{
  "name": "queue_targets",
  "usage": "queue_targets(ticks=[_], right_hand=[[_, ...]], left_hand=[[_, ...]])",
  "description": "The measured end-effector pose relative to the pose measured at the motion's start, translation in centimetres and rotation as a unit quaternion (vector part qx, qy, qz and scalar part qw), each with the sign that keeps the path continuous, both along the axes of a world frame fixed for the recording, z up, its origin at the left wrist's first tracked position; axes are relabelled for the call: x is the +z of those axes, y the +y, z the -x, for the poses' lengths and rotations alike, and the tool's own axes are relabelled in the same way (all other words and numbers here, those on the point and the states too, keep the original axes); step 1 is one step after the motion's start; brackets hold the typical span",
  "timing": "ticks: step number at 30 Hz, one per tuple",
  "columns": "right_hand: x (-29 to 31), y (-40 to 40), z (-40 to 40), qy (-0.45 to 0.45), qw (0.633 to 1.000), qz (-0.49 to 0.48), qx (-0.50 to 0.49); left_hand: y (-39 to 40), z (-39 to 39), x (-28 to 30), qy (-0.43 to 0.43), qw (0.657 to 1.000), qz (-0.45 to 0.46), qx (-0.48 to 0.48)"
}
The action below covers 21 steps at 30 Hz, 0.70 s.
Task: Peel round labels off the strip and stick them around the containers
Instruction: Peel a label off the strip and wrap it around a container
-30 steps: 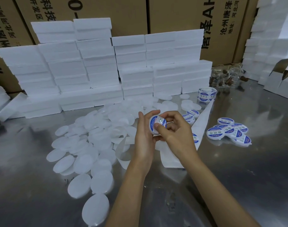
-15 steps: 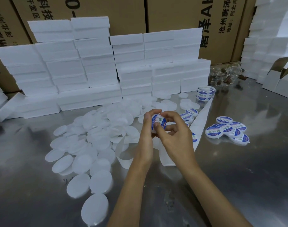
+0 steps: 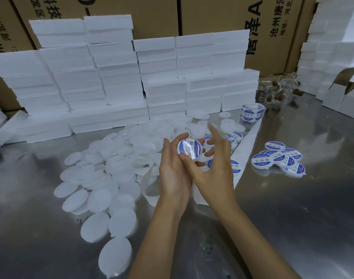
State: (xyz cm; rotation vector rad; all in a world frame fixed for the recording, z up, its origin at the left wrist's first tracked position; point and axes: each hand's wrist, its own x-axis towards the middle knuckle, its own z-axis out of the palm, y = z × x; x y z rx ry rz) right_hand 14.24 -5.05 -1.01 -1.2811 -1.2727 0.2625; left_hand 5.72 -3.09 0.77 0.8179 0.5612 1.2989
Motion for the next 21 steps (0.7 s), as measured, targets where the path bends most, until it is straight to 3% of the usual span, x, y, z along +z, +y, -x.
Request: queue_targets(ticks=[3,9,16,21], right_hand=[[0.1,0.1,-0.6,0.031,0.998,0.040,-0.037],[-0.3,0.1,-0.7,-0.076,0.989,0.087,-0.095],[-1.0,0.7,-1.5,-0.089,0.985,0.073,-0.128],[-0.8,0.4,-1.8,-0.120,0.974,0.125,-0.147]], left_hand=[[0.0,-0.1,-0.1,-0.001,1.000,-0.010,-0.007],[-0.1,-0.7,-0.3,-0.001,0.998,-0.030,-0.054],[-0.3,-1.2,-0.2,0.002,0.998,-0.034,-0.043],[-0.5,-1.7,-0.4,0.052,0.997,-0.054,-0.028]])
